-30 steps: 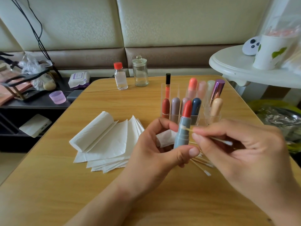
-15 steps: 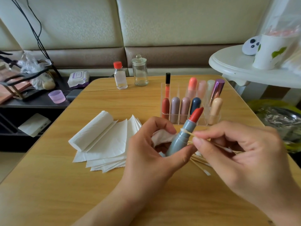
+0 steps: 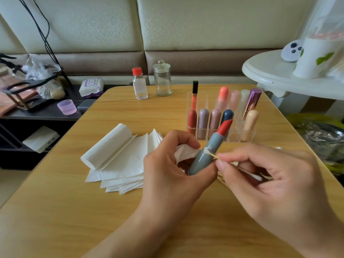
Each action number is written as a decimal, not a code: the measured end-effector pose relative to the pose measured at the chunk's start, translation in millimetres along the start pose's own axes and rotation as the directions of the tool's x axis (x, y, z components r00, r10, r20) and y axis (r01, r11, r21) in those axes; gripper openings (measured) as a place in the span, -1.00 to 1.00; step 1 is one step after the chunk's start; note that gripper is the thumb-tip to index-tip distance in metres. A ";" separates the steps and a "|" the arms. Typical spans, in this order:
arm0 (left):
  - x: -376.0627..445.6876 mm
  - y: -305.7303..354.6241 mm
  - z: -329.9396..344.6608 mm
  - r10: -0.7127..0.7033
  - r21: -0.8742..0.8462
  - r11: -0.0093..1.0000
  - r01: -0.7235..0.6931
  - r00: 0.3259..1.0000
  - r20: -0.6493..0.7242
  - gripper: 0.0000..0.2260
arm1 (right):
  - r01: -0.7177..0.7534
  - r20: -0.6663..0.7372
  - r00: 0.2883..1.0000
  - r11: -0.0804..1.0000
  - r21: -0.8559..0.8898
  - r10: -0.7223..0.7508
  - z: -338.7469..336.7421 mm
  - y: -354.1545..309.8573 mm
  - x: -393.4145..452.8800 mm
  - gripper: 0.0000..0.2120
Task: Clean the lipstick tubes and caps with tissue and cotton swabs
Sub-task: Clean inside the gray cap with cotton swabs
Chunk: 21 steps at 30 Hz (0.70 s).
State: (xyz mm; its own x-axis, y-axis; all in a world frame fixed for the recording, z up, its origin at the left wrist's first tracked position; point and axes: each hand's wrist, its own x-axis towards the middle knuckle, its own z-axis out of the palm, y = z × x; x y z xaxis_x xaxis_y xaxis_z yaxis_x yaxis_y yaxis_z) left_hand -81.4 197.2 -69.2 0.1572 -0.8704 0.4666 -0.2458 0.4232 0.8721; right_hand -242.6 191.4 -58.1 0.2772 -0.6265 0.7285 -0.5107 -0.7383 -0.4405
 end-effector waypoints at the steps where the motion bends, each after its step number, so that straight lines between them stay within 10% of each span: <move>1: 0.1 -0.1 -0.1 0.004 0.005 1.000 -0.004 1.000 -0.004 -0.67 | -0.004 -0.011 1.000 1.000 -0.004 0.004 0.1 -1.0 0.5 -0.95; 21: 1.8 -3.4 -0.3 0.209 0.106 0.975 -0.197 0.971 -0.116 -0.70 | 0.024 -0.007 1.000 0.999 -0.027 -0.024 -3.5 -15.2 4.1 -0.97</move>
State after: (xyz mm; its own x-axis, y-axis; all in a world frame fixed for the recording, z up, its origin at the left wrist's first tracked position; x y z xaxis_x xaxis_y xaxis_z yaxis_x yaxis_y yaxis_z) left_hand -80.0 194.3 -71.3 0.2123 -0.7276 0.6523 -0.3721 0.5571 0.7425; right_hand -236.5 200.9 -46.5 0.2837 -0.6067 0.7426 -0.5256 -0.7461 -0.4087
